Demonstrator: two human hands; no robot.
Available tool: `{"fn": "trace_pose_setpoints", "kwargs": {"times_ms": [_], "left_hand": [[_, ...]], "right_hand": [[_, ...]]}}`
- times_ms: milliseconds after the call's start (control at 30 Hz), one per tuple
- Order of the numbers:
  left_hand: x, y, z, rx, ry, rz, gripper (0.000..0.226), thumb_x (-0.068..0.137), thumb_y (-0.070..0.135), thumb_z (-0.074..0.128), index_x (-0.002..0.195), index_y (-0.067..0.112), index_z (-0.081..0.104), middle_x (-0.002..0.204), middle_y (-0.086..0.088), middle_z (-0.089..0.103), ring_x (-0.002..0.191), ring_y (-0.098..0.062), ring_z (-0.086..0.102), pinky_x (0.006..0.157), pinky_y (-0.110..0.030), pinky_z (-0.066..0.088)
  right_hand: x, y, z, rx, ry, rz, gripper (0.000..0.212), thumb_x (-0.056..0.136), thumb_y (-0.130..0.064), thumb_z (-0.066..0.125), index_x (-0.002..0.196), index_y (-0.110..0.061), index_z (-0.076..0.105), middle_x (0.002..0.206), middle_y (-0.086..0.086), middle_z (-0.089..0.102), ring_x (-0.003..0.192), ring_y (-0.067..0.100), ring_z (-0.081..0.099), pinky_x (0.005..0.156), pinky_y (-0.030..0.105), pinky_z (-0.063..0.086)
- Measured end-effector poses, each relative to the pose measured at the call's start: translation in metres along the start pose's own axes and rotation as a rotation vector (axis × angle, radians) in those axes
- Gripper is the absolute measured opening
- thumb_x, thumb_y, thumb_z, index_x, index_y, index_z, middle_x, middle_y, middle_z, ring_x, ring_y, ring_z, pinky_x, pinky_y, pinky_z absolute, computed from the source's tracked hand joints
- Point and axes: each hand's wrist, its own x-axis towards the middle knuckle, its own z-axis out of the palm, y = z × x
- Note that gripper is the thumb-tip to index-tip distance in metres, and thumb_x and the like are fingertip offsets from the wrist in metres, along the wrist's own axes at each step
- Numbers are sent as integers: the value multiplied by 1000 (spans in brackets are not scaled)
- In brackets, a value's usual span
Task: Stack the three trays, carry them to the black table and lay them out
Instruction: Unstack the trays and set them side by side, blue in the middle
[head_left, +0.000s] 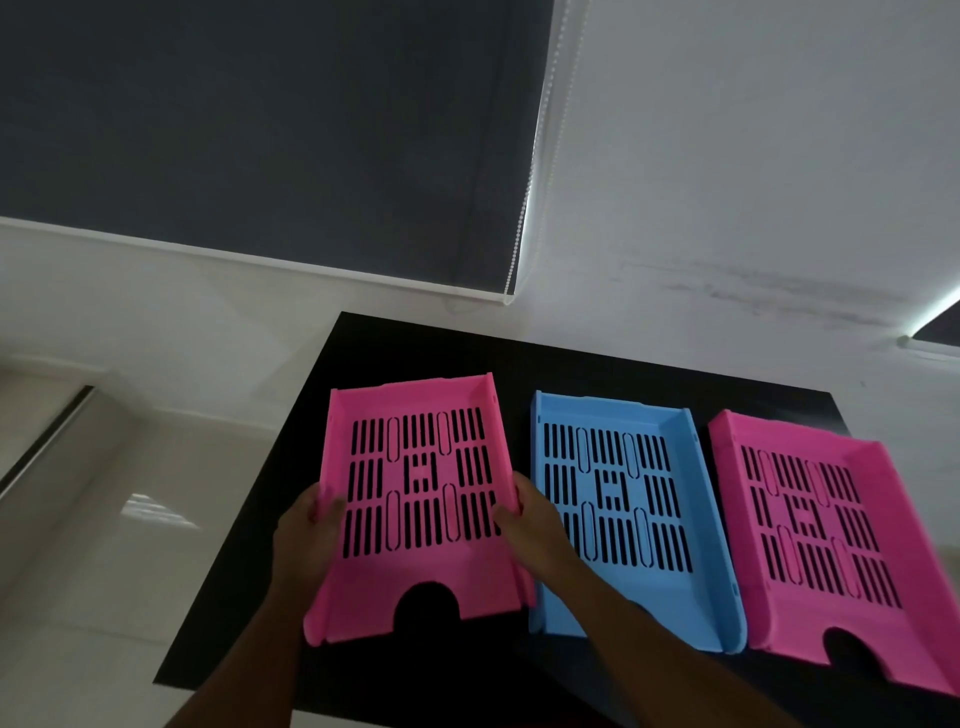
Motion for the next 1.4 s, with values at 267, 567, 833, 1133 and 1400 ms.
{"fn": "trace_pose_setpoints", "kwargs": {"times_ms": [267, 567, 833, 1133, 1400], "left_hand": [[5, -2, 2, 76, -44, 7, 24, 99, 19, 48, 116, 7, 59, 92, -6, 70, 78, -18, 69, 59, -24, 48], [4, 0, 8, 121, 4, 5, 30, 99, 20, 47, 126, 8, 53, 95, -7, 68, 76, -17, 68, 57, -24, 48], [-11, 25, 42, 279, 58, 148, 48, 95, 25, 54, 140, 17, 39, 155, -17, 30, 134, -42, 43, 99, -60, 47], [-64, 43, 132, 295, -317, 184, 71, 97, 40, 51, 155, 17, 18, 161, -9, 25, 146, -27, 28, 115, -39, 21], [-83, 57, 185, 311, -440, 209, 80, 96, 35, 56, 156, 15, 6, 163, -11, 17, 148, -28, 23, 117, -42, 20]], "right_hand": [[-1, 9, 6, -42, -32, 74, 37, 96, -9, 53, 131, -20, 53, 101, -11, 66, 82, 0, 68, 58, 10, 53], [-2, 12, 0, -67, 25, -12, 34, 94, -2, 50, 121, -20, 62, 103, 1, 72, 87, 20, 73, 74, 34, 63], [-16, 17, -24, -53, 215, -90, 36, 97, 1, 51, 129, -13, 62, 115, -14, 65, 105, -9, 62, 93, 7, 45], [-32, 49, -95, -63, 467, -99, 29, 97, -4, 57, 124, -10, 65, 114, -1, 69, 107, 11, 64, 95, 20, 50], [-55, 96, -168, -52, 715, 53, 41, 97, -10, 55, 138, -15, 52, 133, 4, 59, 105, 17, 66, 80, 26, 58]]}}
